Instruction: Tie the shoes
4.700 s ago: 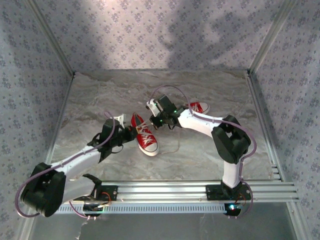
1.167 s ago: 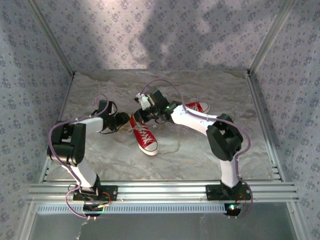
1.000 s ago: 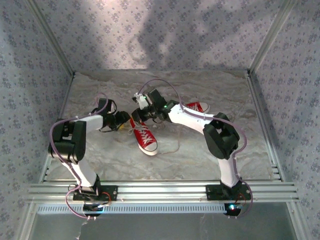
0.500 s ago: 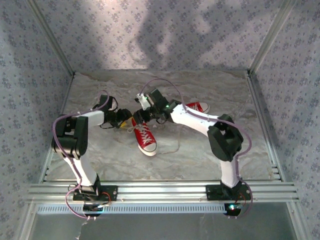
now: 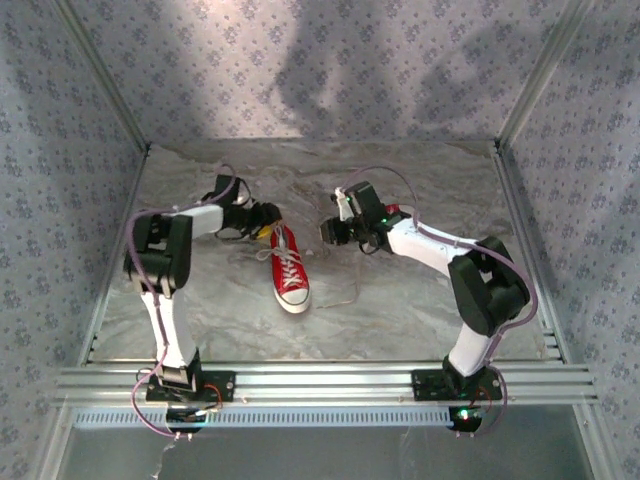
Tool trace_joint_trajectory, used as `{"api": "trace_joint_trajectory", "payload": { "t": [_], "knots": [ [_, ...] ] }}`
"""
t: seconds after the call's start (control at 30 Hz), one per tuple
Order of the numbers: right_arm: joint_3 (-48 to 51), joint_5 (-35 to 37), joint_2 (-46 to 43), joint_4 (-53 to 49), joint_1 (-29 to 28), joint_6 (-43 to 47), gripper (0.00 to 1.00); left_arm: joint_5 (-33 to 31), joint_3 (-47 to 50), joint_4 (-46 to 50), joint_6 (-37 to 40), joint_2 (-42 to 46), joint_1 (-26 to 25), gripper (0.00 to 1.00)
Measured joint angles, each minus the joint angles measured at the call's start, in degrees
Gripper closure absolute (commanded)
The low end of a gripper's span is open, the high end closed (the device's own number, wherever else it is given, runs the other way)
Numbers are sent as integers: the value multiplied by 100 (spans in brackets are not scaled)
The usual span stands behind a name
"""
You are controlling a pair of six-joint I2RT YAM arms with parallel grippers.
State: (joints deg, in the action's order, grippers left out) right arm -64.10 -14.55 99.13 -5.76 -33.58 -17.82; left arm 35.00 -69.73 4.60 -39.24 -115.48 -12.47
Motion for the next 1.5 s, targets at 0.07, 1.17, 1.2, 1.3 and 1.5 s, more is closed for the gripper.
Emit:
{"api": "trace_joint_trajectory", "payload": {
  "t": [0.07, 1.17, 1.2, 1.3, 1.5],
  "knots": [
    [92, -293, 31, 105, 4, -2, 66, 74, -286, -284, 133, -260, -214, 45],
    [-308, -2391, 1300, 1008, -116, 785, 63, 111, -498, -872, 426, -232, -372, 46],
    [-350, -2404, 1325, 990, -136, 804, 63, 114, -490, -870, 426, -232, -372, 46],
    [-428, -2472, 1362, 979, -168, 835, 63, 116, -490, -872, 426, -232, -372, 46],
    [-485, -2581, 1405, 922, -184, 848, 66, 116, -490, -872, 426, -232, -372, 46]
  ]
}}
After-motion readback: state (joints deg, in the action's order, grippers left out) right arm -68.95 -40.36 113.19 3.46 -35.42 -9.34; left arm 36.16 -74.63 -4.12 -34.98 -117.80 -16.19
